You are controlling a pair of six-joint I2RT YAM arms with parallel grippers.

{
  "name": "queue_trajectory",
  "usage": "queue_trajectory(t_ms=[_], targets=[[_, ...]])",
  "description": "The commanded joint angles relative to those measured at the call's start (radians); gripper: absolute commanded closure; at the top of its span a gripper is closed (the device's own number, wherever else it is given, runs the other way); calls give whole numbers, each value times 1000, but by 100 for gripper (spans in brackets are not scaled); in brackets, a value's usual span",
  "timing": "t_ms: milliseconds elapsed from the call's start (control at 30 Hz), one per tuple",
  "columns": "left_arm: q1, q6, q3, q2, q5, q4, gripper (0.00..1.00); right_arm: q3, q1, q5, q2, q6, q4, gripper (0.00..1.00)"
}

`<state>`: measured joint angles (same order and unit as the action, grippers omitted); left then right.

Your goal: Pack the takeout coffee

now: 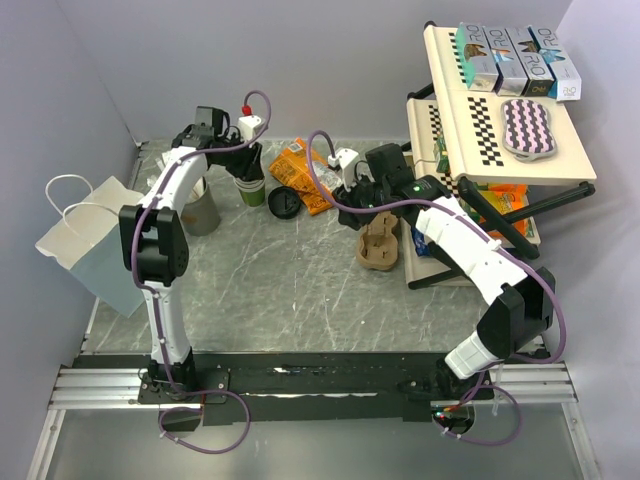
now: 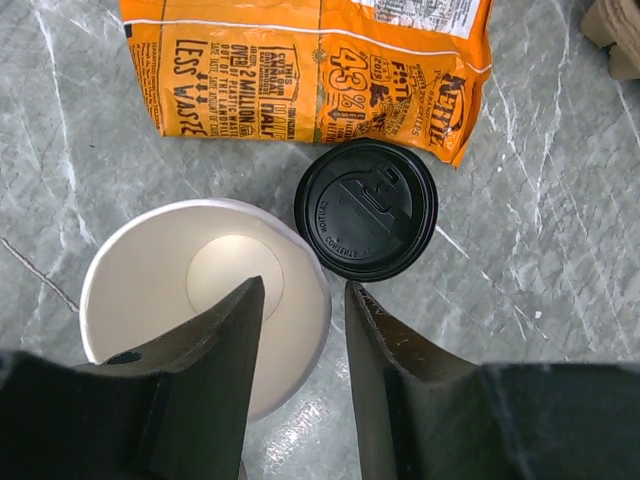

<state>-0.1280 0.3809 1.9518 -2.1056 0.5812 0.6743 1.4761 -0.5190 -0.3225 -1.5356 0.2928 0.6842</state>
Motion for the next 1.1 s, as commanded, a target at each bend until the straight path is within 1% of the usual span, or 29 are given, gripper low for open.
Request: queue_trajectory(t_ms=[0, 133, 167, 333, 533, 567, 633, 767, 867, 1000, 1067], targets=[[-5, 19, -7, 18, -10, -39, 57, -4, 10, -1, 40, -4, -9, 54], [-10, 30, -11, 15, -26, -38, 59, 0, 10, -4, 34, -4, -9, 54], [-10, 33, -10, 15, -26, -36, 62, 1, 11, -6, 34, -6, -11, 54], [-13, 42, 7, 4, -34, -13, 66, -5, 13, -6, 35, -7, -12, 54], [-19, 65, 7, 15, -52, -4, 74, -10, 14, -6, 37, -7, -14, 54], [-22, 76, 9, 16, -57, -4, 78, -8, 14, -7, 35, -9, -14, 54], [-28, 98, 12, 22, -66, 11, 81, -8, 13, -9, 35, -11, -14, 54], [-44, 131, 3, 48, -112, 19, 93, -4, 13, -12, 29, -12, -14, 54], [-58, 154, -13, 76, -141, 21, 98, 4, 14, -15, 22, -12, -11, 54], [-68, 173, -25, 111, -167, 21, 99, 15, 14, -20, 11, -17, -11, 54], [-71, 190, 8, 110, -185, 53, 99, 23, 14, -24, 3, -18, -6, 54]])
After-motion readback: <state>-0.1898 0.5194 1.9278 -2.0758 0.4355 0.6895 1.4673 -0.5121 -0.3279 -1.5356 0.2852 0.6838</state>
